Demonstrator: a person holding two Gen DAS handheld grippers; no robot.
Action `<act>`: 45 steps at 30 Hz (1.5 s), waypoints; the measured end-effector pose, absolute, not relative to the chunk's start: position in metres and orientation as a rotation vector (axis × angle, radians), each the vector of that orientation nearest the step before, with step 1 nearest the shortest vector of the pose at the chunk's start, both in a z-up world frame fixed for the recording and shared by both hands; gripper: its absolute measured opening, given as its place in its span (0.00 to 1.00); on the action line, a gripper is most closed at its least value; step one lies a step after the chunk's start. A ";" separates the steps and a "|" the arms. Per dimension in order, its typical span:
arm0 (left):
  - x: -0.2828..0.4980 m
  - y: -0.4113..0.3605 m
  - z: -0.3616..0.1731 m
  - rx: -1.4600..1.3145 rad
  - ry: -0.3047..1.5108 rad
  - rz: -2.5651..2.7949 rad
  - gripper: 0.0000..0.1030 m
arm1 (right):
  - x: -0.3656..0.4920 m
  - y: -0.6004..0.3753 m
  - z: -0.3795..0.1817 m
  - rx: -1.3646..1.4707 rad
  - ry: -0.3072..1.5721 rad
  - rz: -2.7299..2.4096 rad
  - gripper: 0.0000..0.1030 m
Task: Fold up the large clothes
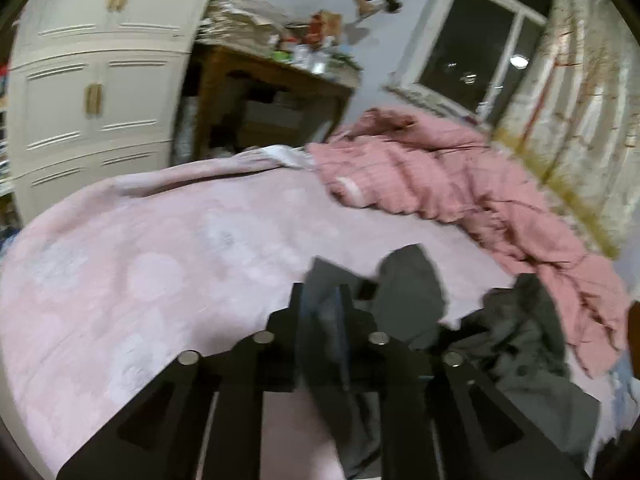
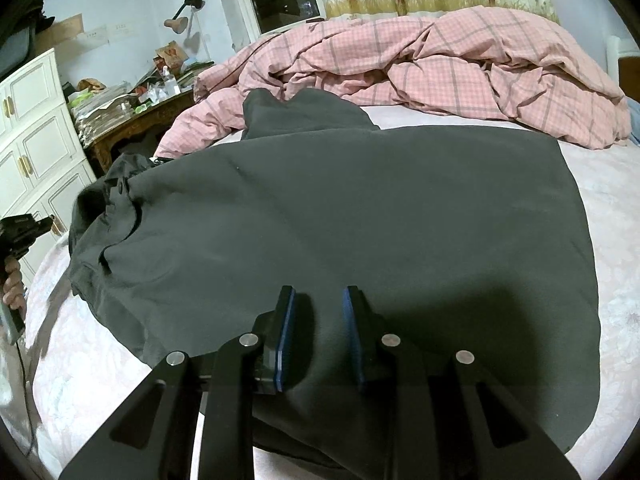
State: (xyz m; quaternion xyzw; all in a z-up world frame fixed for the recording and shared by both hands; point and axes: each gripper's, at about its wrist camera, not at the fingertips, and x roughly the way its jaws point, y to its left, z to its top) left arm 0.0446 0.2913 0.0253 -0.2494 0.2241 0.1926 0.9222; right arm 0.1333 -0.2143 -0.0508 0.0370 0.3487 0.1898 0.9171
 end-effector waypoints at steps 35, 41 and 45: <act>0.121 0.202 0.081 -0.364 0.347 -0.083 0.00 | 0.140 -0.213 -0.058 0.098 0.743 0.417 0.24; 0.091 0.104 0.090 -0.286 0.354 -0.360 0.00 | 0.137 -0.215 -0.054 0.102 0.726 0.421 0.26; 0.097 0.052 0.035 -0.314 0.546 -0.549 0.00 | 0.129 -0.224 -0.039 0.155 0.686 0.480 0.26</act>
